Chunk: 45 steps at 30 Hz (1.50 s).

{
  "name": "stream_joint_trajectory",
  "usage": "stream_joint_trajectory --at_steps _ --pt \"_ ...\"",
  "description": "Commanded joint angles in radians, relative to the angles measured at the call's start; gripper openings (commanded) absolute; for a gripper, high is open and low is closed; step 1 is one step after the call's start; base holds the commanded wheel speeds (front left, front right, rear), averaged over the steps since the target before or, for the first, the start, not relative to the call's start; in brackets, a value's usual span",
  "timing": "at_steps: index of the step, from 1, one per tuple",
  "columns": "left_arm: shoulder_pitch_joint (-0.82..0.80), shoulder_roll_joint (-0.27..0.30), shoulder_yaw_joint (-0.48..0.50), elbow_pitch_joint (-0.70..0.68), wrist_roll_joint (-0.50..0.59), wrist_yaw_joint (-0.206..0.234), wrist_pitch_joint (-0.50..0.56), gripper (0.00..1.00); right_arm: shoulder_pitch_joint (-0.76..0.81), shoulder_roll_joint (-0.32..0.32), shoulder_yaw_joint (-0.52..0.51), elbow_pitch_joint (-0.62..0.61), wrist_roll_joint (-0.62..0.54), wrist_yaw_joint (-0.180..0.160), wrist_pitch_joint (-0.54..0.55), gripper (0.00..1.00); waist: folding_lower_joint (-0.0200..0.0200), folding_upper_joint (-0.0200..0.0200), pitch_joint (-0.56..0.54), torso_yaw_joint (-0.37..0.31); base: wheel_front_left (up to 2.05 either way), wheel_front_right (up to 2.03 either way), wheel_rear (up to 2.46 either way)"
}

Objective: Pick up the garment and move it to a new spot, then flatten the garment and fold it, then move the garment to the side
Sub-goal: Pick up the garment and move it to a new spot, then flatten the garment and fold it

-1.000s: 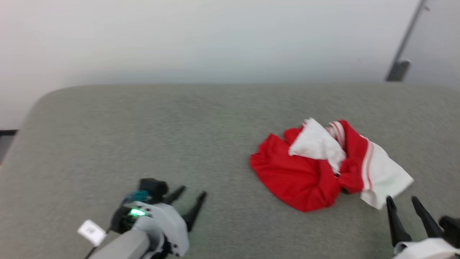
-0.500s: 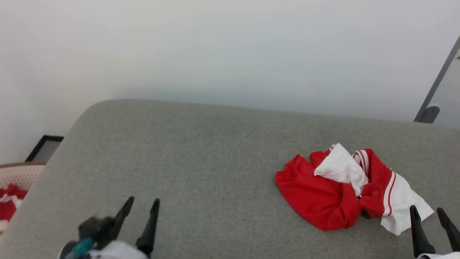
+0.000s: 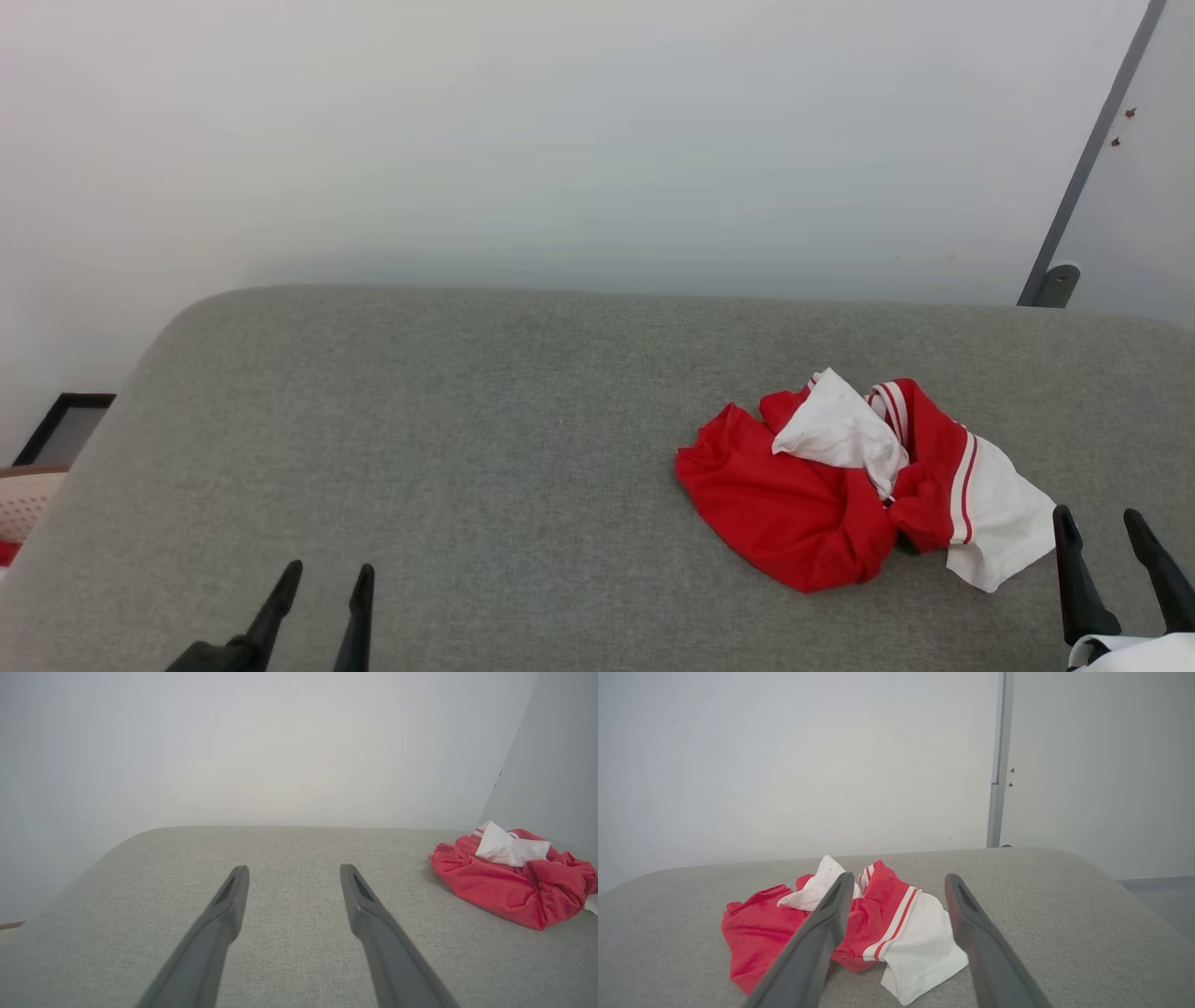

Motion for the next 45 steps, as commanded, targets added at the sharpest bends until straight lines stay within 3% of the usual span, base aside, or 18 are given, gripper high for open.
stream_joint_trajectory --at_steps 1,11,23,30,37,45 --pt "0.003 -0.018 0.013 0.007 0.01 -0.01 0.0 1.0 0.001 0.003 0.0 0.003 0.0 -0.001 -0.001 1.0 0.0 0.0 0.002 -0.003 0.0 0.0 0.0" --pt "0.009 -0.066 0.065 0.025 0.059 -0.049 0.0 1.0 -0.01 0.007 -0.006 0.006 -0.002 -0.001 -0.001 1.0 0.0 0.0 0.007 -0.012 0.0 0.0 0.0" --pt "0.021 -0.105 0.092 0.018 0.091 -0.065 0.0 1.0 -0.015 0.005 -0.002 0.01 -0.003 -0.001 0.006 1.0 0.0 0.0 0.017 -0.015 0.0 0.0 0.0" --pt "0.019 -0.131 0.097 0.023 0.098 -0.069 0.0 1.0 -0.046 -0.039 0.012 0.025 -0.009 -0.001 0.08 1.0 0.0 0.0 0.039 -0.018 0.0 0.0 0.0" --pt "-0.016 -0.148 0.084 0.026 0.102 -0.074 0.0 1.0 -0.176 -0.148 0.052 0.102 0.008 -0.001 0.355 1.0 0.0 0.0 0.085 -0.015 0.0 0.0 0.0" --pt "-0.059 -0.169 0.062 0.04 0.103 -0.076 0.0 1.0 -0.408 -0.261 0.156 0.29 0.154 -0.001 0.875 1.0 0.0 0.0 0.159 0.013 0.0 0.0 0.0"
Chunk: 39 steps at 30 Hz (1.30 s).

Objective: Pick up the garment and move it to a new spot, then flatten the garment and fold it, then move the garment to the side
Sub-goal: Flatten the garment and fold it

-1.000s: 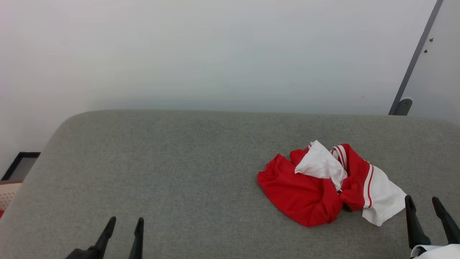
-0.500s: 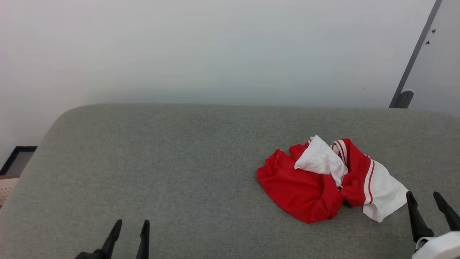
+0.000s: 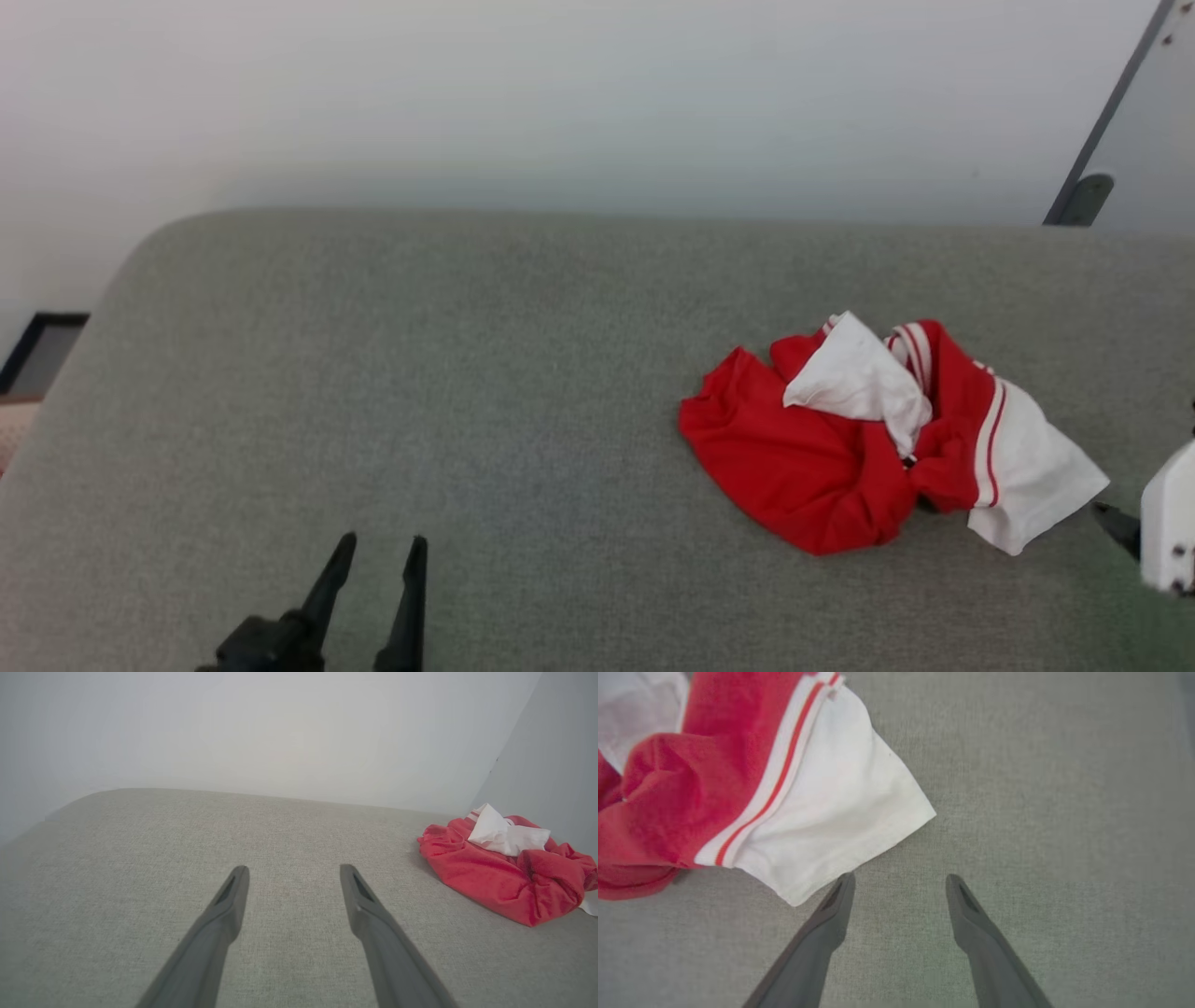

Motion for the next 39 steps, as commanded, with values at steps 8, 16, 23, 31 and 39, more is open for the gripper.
stream_joint_trajectory --at_steps 8,16,23,31,39 --pt "-0.082 -0.007 -0.037 0.006 -0.005 -0.004 0.0 1.0 -0.199 -0.008 -0.008 0.18 -0.022 -0.001 0.191 1.0 0.0 -0.0001 0.126 0.063 0.0 0.0 0.0" --pt "-0.123 -0.012 -0.047 0.013 -0.011 -0.004 0.0 1.0 -0.27 0.03 0.009 0.291 -0.074 -0.001 0.174 0.44 0.0 -0.0001 0.187 0.078 0.0 0.0 0.0" --pt "-0.151 -0.008 -0.051 0.015 -0.015 -0.004 0.0 1.0 -0.304 -0.033 -0.013 0.304 -0.058 -0.002 0.067 0.0 0.0 -0.0001 0.213 0.049 0.0 0.0 0.0" --pt "-0.196 0.015 -0.066 0.015 -0.027 -0.004 0.0 1.0 -0.351 -0.126 -0.137 0.398 -0.124 -0.002 -0.09 0.0 0.0 -0.0001 0.246 0.027 0.0 0.0 0.0" --pt "-0.236 0.063 -0.106 0.039 -0.04 -0.004 0.0 1.0 -0.349 -0.073 -0.183 0.44 -0.169 -0.002 -0.304 1.0 0.0 -0.0001 0.224 -0.006 0.0 0.0 0.0"
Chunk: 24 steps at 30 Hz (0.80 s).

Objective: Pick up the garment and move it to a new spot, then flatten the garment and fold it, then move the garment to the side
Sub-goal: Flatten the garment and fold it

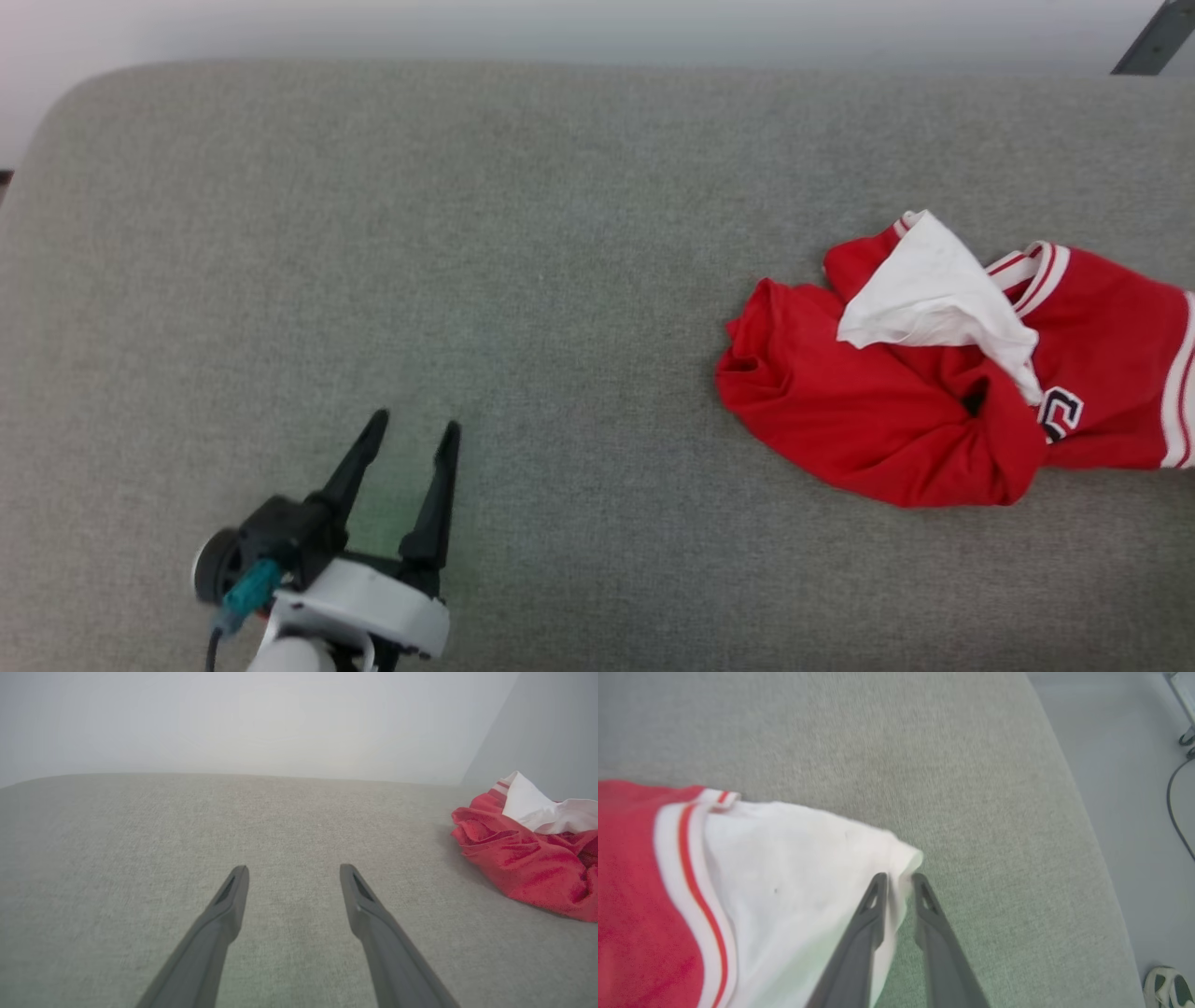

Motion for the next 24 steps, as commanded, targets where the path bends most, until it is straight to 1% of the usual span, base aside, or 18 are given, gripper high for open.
stream_joint_trajectory --at_steps 1,5,6,8,9,10,11,12,14,16,17,19,21,22,24 --pt "-0.029 0.018 -0.017 0.007 -0.012 -0.004 0.0 1.0 0.019 -0.003 -0.006 -0.006 -0.004 -0.002 -0.053 1.0 0.0 0.0 -0.025 -0.011 0.0 0.0 0.0" --pt "-0.109 0.081 -0.101 0.03 -0.043 -0.003 0.009 1.0 0.096 -0.005 0.025 -0.064 0.013 -0.002 -0.175 1.0 0.0 0.0 -0.068 -0.034 0.0 0.0 0.0" --pt "-0.109 0.081 -0.101 0.03 -0.043 -0.003 0.009 1.0 0.096 -0.005 0.025 -0.064 0.013 -0.002 -0.175 1.0 0.0 0.0 -0.068 -0.034 0.0 0.0 0.0" --pt "-0.164 0.121 -0.153 0.037 -0.069 -0.003 0.039 1.0 0.139 -0.002 0.039 -0.117 0.04 -0.002 -0.23 1.0 0.0 0.0 -0.085 -0.057 0.0 0.0 0.0" --pt "-0.223 0.155 -0.212 0.048 -0.116 -0.003 0.105 1.0 0.186 0.02 0.067 -0.191 0.066 -0.002 -0.277 1.0 0.0 0.0 -0.102 -0.087 0.0 0.0 0.0" --pt "-0.223 0.155 -0.212 0.048 -0.116 -0.003 0.105 1.0 0.186 0.02 0.067 -0.191 0.066 -0.002 -0.277 1.0 0.0 0.0 -0.102 -0.087 0.0 0.0 0.0" --pt "-0.291 0.189 -0.285 0.052 -0.159 -0.003 0.192 1.0 0.232 0.046 0.089 -0.277 0.102 -0.002 -0.312 1.0 0.0 0.0 -0.117 -0.122 0.0 0.0 0.0" --pt "-0.32 0.203 -0.325 0.057 -0.194 -0.003 0.249 1.0 0.254 0.059 0.117 -0.331 0.108 -0.002 -0.325 1.0 0.0 0.0 -0.125 -0.143 0.0 0.0 0.0" --pt "-0.386 0.228 -0.424 0.054 -0.278 -0.003 0.375 1.0 0.295 0.088 0.143 -0.429 0.13 -0.002 -0.344 1.0 0.0 0.0 -0.135 -0.183 0.0 0.0 0.0" --pt "-0.449 0.241 -0.524 0.063 -0.407 -0.003 0.547 1.0 0.342 0.115 0.181 -0.528 0.146 -0.002 -0.356 1.0 0.0 0.0 -0.141 -0.219 0.0 0.0 0.0" --pt "-0.494 0.25 -0.594 0.043 -0.468 -0.003 0.628 1.0 0.366 0.127 0.181 -0.566 0.162 -0.002 -0.354 1.0 0.0 0.0 -0.14 -0.236 0.0 0.0 0.0" --pt "-0.59 0.262 -0.665 0.046 -0.584 -0.001 0.745 1.0 0.405 0.137 0.185 -0.635 0.164 -0.002 -0.352 1.0 0.0 0.0 -0.131 -0.265 0.0 0.0 0.0" --pt "-0.684 0.264 -0.747 0.057 -0.633 -0.001 0.82 1.0 0.438 0.157 0.192 -0.695 0.165 -0.002 -0.347 1.0 0.0 0.0 -0.114 -0.298 0.0 0.0 0.0" --pt "-0.684 0.264 -0.747 0.057 -0.633 -0.001 0.82 1.0 0.438 0.157 0.192 -0.695 0.165 -0.002 -0.347 1.0 0.0 0.0 -0.114 -0.298 0.0 0.0 0.0" --pt "-0.768 0.243 -0.798 0.094 -0.672 -0.002 0.847 1.0 0.467 0.168 0.196 -0.741 0.161 -0.002 -0.338 1.0 0.0 0.0 -0.095 -0.332 0.0 0.0 0.0"
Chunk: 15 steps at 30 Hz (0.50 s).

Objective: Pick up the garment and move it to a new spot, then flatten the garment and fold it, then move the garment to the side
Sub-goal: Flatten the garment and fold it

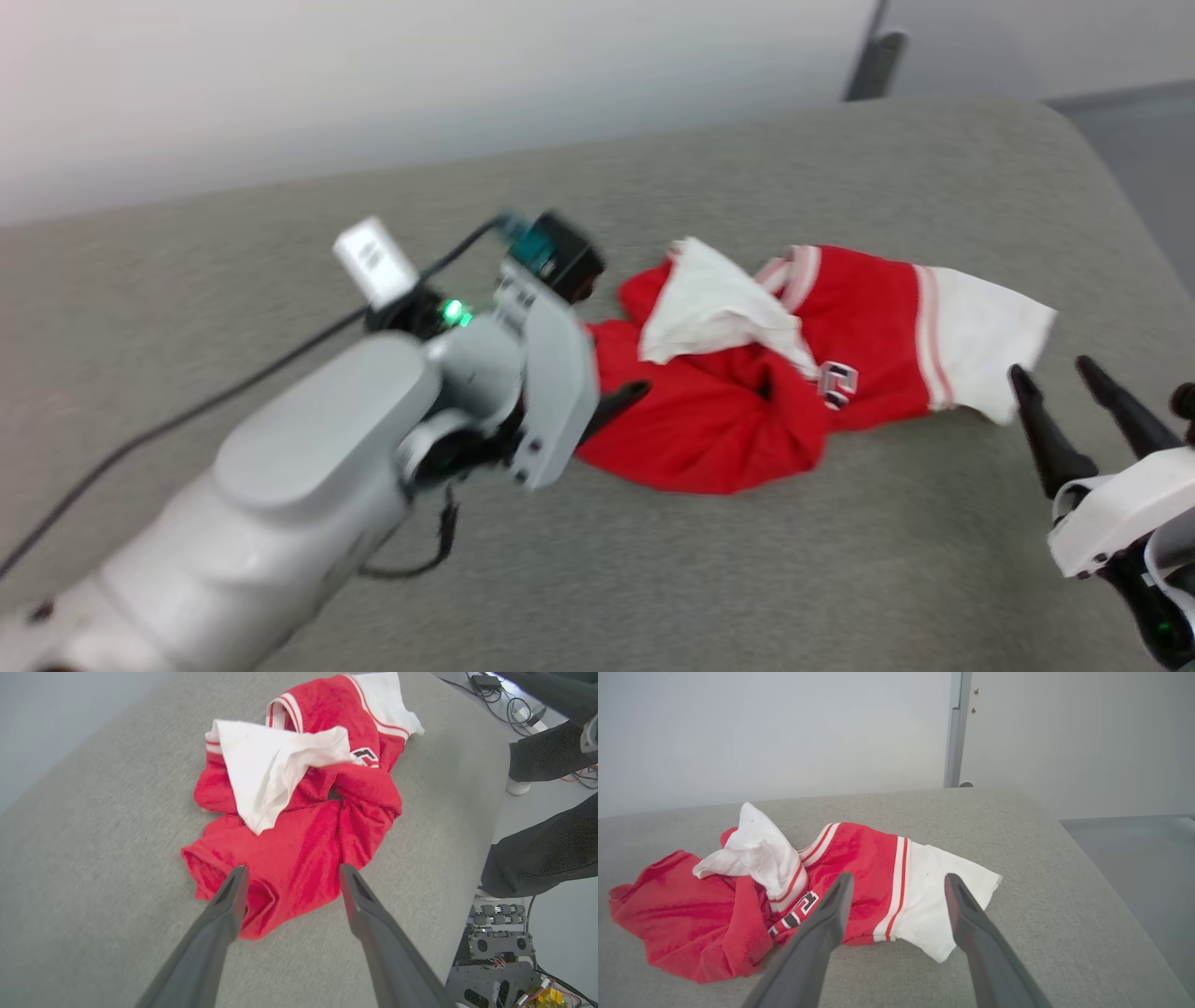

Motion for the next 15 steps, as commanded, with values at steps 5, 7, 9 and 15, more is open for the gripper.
stream_joint_trajectory --at_steps 5,7,9,15 --pt "-0.158 -0.05 -0.118 0.102 -0.053 0.001 0.021 1.0 0.023 0.031 -0.007 -0.071 -0.017 -0.001 0.009 1.0 -0.0001 -0.0001 0.075 -0.166 0.0 0.0 0.0" --pt "-0.211 -0.052 -0.167 0.146 -0.068 0.002 0.011 1.0 0.015 0.046 0.002 -0.087 -0.02 -0.001 0.005 1.0 -0.0001 -0.0001 0.094 -0.202 0.0 0.0 0.0" --pt "-0.246 -0.05 -0.21 0.187 -0.079 0.001 0.002 1.0 0.009 0.056 0.022 -0.092 -0.028 -0.001 0.001 1.0 -0.0001 -0.0001 0.109 -0.237 0.0 0.0 0.0" --pt "-0.3 -0.025 -0.297 0.29 -0.094 0.002 -0.029 1.0 0.0 0.076 0.062 -0.094 -0.039 -0.001 -0.016 1.0 -0.0001 -0.0001 0.134 -0.293 0.0 0.0 0.0"
